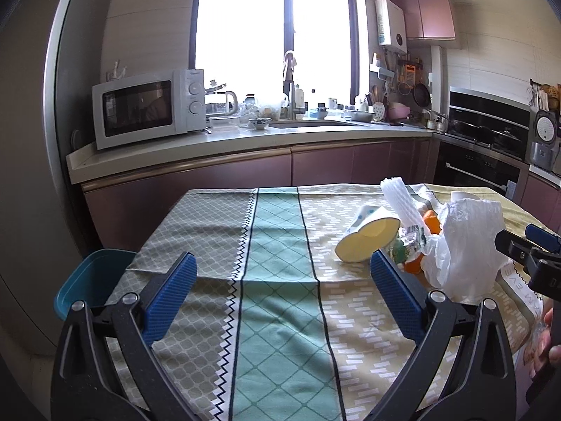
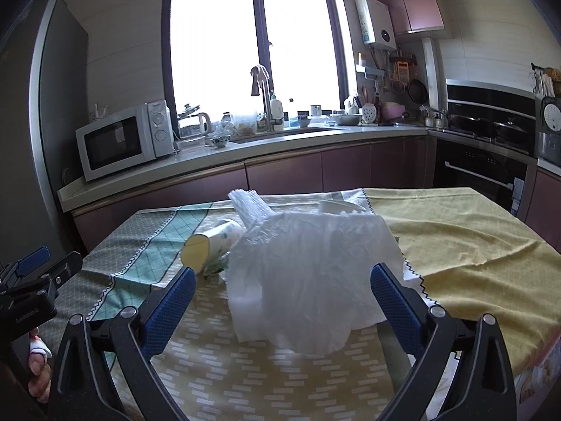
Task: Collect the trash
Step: 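Reach the right gripper to the white plastic bag and grasp it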
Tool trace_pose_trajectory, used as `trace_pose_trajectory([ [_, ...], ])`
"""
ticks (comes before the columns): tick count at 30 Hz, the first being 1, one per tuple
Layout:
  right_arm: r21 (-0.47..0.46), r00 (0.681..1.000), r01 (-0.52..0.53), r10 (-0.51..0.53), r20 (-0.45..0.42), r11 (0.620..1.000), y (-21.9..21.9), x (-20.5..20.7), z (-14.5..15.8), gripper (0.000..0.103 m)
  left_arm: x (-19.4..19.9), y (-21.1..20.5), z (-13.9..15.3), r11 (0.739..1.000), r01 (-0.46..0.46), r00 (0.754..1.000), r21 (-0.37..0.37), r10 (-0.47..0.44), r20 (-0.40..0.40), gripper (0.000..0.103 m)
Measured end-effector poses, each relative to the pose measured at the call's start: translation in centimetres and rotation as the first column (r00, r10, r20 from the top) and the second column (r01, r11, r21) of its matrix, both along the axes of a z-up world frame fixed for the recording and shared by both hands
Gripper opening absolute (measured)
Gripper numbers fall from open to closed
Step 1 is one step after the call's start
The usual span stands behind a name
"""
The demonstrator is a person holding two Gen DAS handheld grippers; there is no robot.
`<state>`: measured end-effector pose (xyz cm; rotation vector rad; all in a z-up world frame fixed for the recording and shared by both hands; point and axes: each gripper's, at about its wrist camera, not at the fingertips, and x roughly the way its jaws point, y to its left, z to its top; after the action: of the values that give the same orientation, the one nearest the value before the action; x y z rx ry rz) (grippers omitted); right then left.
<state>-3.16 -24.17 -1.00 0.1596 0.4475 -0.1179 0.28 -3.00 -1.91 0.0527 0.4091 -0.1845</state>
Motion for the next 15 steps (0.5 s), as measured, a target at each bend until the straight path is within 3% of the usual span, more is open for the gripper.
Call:
trace_pose_trajectory([
  [4, 0.024, 0.997, 0.034, -0.032, -0.066, 0.999, -1.8, 1.3, -1.3, 0.097, 1.0, -1.7, -0.8, 0.997, 0.072, 0.997, 0.001, -0.072, -0.042, 0.097],
  [10, 0.029, 0.992, 0.001, 0.003, -0.126, 1.000, -1.4, 3.4, -3.0, 0.096, 1.9, -3.8, -1.9, 0.993, 0.118, 0.990, 0.009, -0.117, -0.076, 0.097],
  [11, 0.036, 0.991, -0.004, 0.009, -0.135, 0.999, -1.4, 3.7, -3.4, 0.091, 2.0, -3.9, -2.0, 0.992, 0.123, 0.989, 0.010, -0.121, -0.081, 0.097],
  [15, 0.094, 0.985, -0.044, 0.059, -0.161, 0.995, -1.7, 4.1, -4.2, 0.043, 2.4, -3.8, -2.3, 0.992, 0.128, 0.988, 0.011, -0.127, -0.091, 0.097],
])
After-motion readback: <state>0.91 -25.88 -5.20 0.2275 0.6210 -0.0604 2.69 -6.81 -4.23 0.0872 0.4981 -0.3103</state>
